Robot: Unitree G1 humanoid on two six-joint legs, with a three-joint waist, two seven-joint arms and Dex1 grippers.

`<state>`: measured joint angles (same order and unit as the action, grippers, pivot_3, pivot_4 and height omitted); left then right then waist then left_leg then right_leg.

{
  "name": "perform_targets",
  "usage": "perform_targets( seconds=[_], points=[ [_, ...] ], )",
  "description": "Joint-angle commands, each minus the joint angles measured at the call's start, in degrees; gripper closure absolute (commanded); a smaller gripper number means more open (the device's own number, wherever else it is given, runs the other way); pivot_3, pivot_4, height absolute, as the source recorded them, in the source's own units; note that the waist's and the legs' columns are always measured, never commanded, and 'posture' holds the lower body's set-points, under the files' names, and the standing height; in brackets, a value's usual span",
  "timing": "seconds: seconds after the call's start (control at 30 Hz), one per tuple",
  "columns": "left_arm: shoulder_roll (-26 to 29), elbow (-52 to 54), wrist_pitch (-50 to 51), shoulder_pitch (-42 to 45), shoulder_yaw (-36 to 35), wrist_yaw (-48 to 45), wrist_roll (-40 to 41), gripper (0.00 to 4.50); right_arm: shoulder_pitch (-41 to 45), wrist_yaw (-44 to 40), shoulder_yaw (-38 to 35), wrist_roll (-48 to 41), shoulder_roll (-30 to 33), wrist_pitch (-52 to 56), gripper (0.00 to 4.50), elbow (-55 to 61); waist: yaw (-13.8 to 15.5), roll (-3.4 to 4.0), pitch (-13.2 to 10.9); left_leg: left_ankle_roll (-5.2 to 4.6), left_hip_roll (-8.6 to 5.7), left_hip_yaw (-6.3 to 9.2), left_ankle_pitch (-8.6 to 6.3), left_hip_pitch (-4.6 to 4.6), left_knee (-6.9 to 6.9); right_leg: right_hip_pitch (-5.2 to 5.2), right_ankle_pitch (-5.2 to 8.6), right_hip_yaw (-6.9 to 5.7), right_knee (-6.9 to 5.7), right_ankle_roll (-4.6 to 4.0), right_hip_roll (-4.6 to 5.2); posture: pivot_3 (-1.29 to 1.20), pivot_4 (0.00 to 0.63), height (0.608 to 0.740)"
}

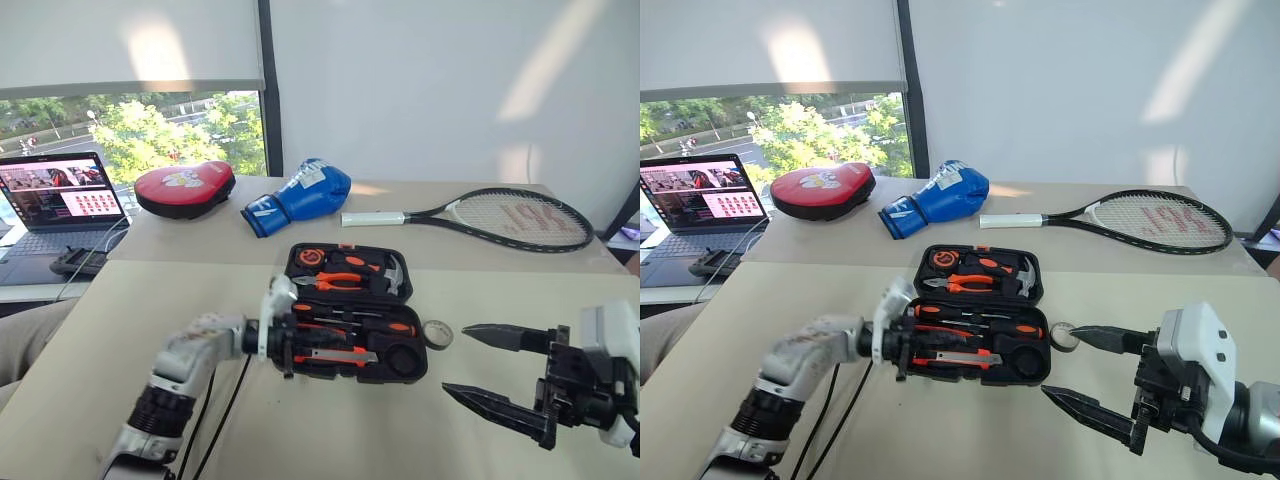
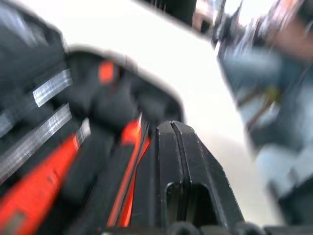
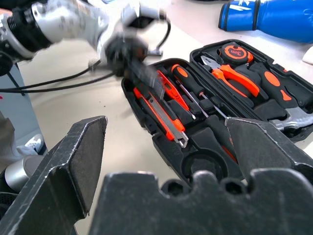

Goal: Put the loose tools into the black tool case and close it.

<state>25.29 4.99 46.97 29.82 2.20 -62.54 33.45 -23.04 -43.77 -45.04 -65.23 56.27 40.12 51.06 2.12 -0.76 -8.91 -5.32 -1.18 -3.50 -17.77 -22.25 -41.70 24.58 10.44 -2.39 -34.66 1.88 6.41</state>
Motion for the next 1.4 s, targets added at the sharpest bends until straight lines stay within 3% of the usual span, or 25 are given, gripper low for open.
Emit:
perform_targets(
  seconds=[0.03,0.4,0.73,1.13,1.23,1.4],
  points=[
    [1.17,2.51,-1.15,-0.76,-0.59,4.82,-2.03,4.47,1.45,-0.44,1.18,1.18,-0.2,-1.38,0.0,-0.61,0.05,0.03,0.01,0.0,-0.04,-0.01,0.0,0.04,0.01,-0.05,0.01,0.0,-0.01,0.01,-0.01,0.0,0.15,0.74],
    [3.62,2.81,-9.1,-6.87,11.2,10.8,-14.9,4.47,1.4,-1.91,0.46,1.87,-0.48,-0.58,0.0,-0.84,0.36,0.0,-0.01,0.11,-0.09,-0.01,-0.02,-0.02,0.02,-0.22,-0.03,0.02,0.53,-0.01,0.29,0.0,0.15,0.74],
    [4.79,-0.5,-15.36,-6.94,18.51,8.67,-21.97,4.47,0.66,-1.29,-0.08,1.48,-0.11,-0.25,0.0,0.02,0.75,0.6,0.35,-0.26,-0.12,-0.01,-0.25,0.23,0.04,-0.4,0.04,-0.02,0.56,-0.15,0.55,0.0,0.15,0.74],
    [8.25,-7.0,-45.37,-9.31,20.67,2.18,-30.78,4.47,2.11,-1.5,2.99,3.37,0.64,-0.49,0.0,-1.33,0.35,0.72,0.42,-0.25,-0.11,-0.07,-0.25,0.28,0.24,-0.34,0.11,-0.01,0.6,-0.26,0.6,0.0,0.15,0.74],
    [6.88,-7.71,-43.1,-8.63,17.06,2.25,-26.77,4.47,3.17,-0.7,4.47,4.05,1.55,0.7,0.0,-2.38,0.43,0.79,0.47,-0.22,-0.11,-0.07,-0.23,0.39,0.35,-0.38,0.14,-0.01,0.59,-0.32,0.63,0.0,0.15,0.74],
    [8.57,0.1,-25.05,-6.39,7.06,-3.53,-7.42,3.03,6.58,1.08,10.03,10.83,5.06,1.88,0.0,-6.47,0.05,0.55,0.3,-0.12,-0.06,-0.05,-0.08,0.19,0.32,-0.2,0.05,-0.07,0.54,-0.28,0.53,0.0,0.15,0.74]
  ],
)
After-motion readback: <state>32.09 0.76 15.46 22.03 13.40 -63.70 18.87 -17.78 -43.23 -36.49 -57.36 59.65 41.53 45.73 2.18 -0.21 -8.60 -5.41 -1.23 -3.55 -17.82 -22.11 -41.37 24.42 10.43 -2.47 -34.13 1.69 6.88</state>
